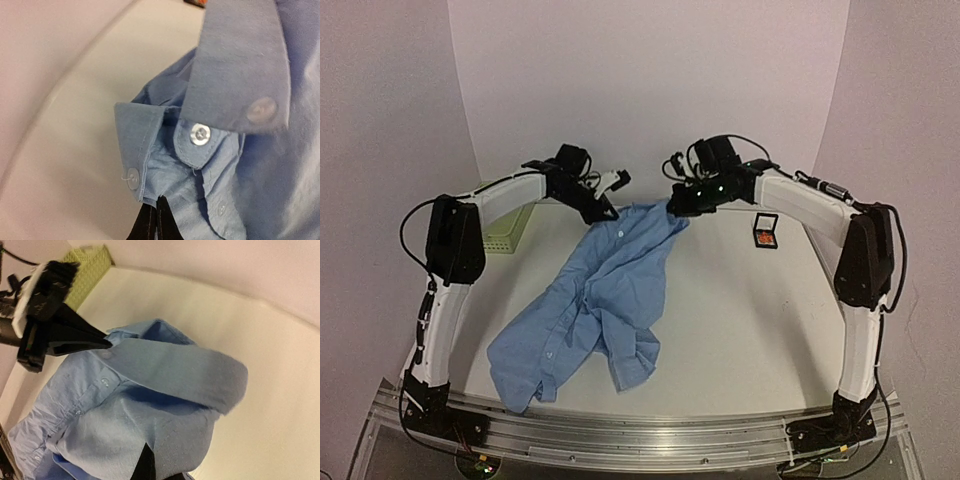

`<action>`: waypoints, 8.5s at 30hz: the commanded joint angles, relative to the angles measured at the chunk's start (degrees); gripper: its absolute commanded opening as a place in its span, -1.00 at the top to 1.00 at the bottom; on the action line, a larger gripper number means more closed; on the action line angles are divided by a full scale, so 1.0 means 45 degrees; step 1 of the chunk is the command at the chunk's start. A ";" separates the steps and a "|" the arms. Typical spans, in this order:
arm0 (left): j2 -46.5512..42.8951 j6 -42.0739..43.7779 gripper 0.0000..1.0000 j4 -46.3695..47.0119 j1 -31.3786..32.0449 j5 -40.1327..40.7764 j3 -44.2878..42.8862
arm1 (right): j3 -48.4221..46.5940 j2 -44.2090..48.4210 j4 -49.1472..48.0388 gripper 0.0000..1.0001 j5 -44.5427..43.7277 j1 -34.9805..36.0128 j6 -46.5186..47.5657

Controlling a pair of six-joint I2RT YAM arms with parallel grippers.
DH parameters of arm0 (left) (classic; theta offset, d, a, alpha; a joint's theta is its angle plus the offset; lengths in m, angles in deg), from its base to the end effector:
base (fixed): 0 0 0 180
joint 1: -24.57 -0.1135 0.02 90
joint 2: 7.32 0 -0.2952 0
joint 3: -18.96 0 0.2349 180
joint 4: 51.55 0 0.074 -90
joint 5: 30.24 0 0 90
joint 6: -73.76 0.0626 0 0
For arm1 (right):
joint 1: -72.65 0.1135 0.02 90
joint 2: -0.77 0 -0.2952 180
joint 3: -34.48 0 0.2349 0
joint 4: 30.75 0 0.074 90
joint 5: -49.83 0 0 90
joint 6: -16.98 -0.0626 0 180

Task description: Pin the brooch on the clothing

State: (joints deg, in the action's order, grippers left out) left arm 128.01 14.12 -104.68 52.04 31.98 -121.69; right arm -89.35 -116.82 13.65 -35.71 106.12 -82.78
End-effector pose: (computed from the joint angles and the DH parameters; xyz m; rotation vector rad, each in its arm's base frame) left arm 0.4752 -0.2799 0.2469 1.3271 1.9408 -0.5558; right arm 0.4123 0.2784 0.3164 -0.5108 2.2233 0.4909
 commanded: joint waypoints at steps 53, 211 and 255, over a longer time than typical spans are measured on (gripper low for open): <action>-0.4239 -0.0535 0.12 0.1502 0.4657 -0.0656 0.6687 | -0.1245 -0.3408 0.0306 1.00 -0.1678 -0.2593 0.1433; -0.9010 0.1824 1.00 0.3709 -0.1423 0.4230 -0.3351 | -0.6219 0.4236 -0.3361 1.00 0.3418 -0.1561 0.1140; -0.6079 -0.0388 1.00 0.2514 -0.2400 0.3583 0.5152 | -0.7020 -0.5128 0.0293 1.00 0.3100 -0.3647 -0.0279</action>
State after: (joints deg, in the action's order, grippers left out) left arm 92.08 9.88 -99.57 44.69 42.82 -91.92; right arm -107.15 -127.51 15.22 -16.64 91.46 -84.73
